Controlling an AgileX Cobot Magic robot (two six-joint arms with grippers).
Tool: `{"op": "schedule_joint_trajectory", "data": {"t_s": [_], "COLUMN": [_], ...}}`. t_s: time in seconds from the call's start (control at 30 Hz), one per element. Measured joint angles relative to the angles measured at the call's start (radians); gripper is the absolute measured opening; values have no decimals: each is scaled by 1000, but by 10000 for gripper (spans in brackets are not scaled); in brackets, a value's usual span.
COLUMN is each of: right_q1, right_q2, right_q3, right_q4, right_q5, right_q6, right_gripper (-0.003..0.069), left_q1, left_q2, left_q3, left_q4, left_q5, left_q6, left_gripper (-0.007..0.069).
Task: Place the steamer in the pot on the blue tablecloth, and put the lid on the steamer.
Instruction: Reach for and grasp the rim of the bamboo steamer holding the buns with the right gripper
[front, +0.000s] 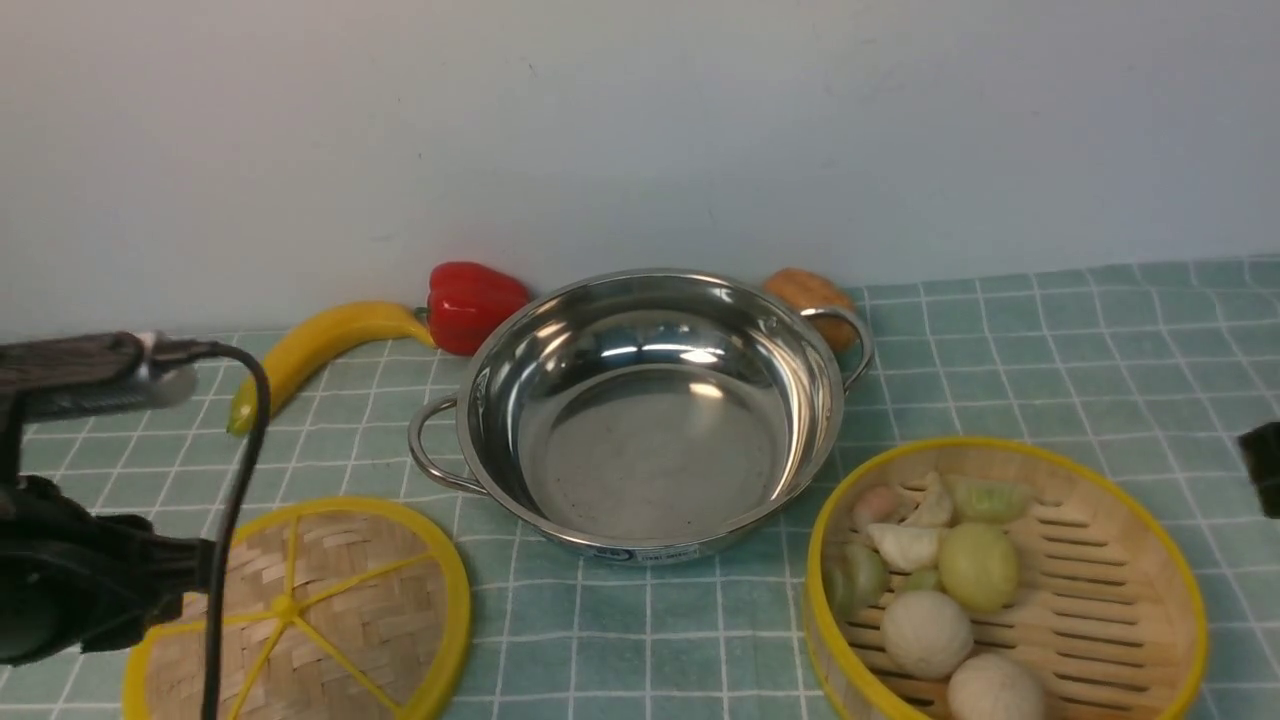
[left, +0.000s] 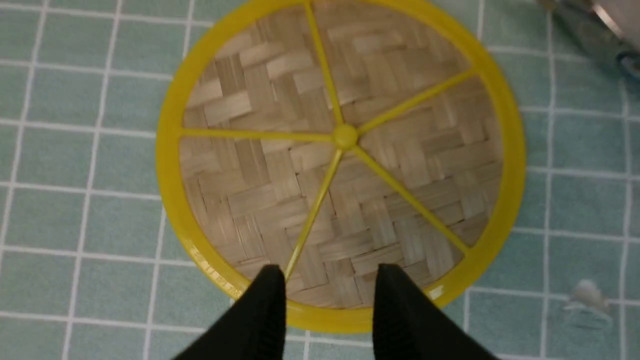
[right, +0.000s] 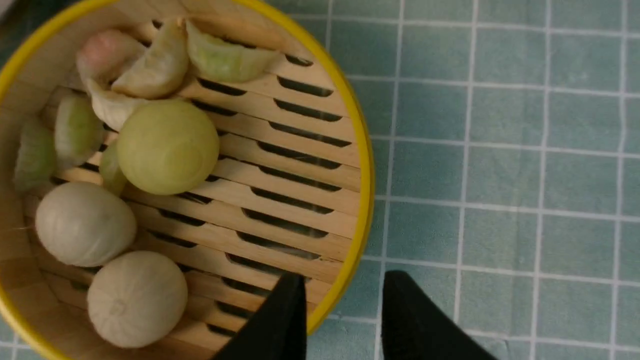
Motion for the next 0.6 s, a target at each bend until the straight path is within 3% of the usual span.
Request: {"op": "schedule_joint_trajectory", "data": {"t_s": [0.3,0.6], "right_q1": [0,0], "right_q2": [260,398], "right_q3": [0,0], "right_q4": [32,-7], "right_q5": [-135,-227], "right_q6": [-4,-4], "right_gripper": [240,240], "left_q1": [0,0], "left_q2": [171,184], "left_q3": [-1,-1], "left_q4": [1,3], "left_q5": [-50,-59], "left_q6": [12,15], "left_gripper": [243,243]}}
